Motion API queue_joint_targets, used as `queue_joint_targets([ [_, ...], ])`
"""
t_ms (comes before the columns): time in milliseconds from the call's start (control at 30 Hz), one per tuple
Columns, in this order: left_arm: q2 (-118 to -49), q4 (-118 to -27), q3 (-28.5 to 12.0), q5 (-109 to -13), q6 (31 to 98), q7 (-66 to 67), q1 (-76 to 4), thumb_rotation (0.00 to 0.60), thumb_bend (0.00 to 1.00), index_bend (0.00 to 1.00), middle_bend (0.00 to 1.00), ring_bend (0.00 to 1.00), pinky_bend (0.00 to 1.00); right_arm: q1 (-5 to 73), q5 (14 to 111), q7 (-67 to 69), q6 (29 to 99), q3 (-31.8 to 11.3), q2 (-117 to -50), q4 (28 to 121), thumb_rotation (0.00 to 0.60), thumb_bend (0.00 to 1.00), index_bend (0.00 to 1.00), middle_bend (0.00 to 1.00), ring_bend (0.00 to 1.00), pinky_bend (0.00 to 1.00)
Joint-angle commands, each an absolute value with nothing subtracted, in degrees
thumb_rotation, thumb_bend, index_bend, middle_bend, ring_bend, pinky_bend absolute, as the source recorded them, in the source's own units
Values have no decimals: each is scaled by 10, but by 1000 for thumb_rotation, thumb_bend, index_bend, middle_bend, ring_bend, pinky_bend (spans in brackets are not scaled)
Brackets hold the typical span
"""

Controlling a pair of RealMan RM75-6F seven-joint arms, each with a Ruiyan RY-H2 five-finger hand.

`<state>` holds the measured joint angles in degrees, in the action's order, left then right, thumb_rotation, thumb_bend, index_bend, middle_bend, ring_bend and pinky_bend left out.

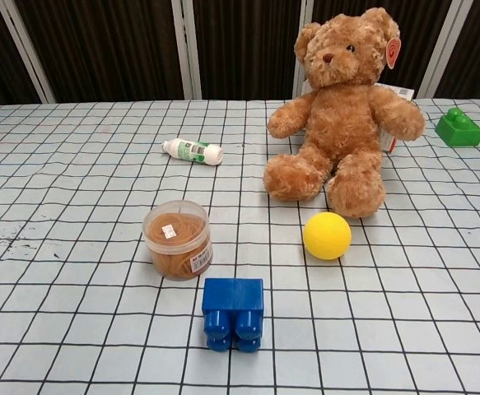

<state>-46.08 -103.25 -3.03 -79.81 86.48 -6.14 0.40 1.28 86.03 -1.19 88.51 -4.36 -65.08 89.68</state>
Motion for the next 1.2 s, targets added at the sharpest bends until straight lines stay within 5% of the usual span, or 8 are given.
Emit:
queue_joint_targets([
  [33, -462, -1031, -32, -793, 861, -59, 3, 600, 173, 220, 62, 12, 136, 31, 847, 89, 847, -53, -649, 925, 600, 197, 34, 70, 45, 0],
  [333, -465, -1031, -38, -772, 850, -49, -4, 600, 173, 220, 62, 12, 136, 117, 775, 156, 698, -98, -623, 957, 600, 198, 34, 70, 45, 0],
  [567, -469, -1035, -38, -771, 846, -34, -7, 600, 173, 220, 62, 12, 136, 198, 634, 145, 597, -163, -676, 958, 600, 197, 47, 73, 75, 0],
  [767, -467, -1031, -45, -756, 848, -43, -5, 600, 173, 220, 62, 12, 136, 266, 496, 124, 552, -224, -735, 915, 600, 197, 88, 114, 115, 0],
  [1200, -468, -1026, -53, -729, 832, -40, -13, 600, 173, 220, 62, 12, 136, 379, 328, 6, 521, -250, -825, 800, 600, 198, 163, 195, 165, 0],
])
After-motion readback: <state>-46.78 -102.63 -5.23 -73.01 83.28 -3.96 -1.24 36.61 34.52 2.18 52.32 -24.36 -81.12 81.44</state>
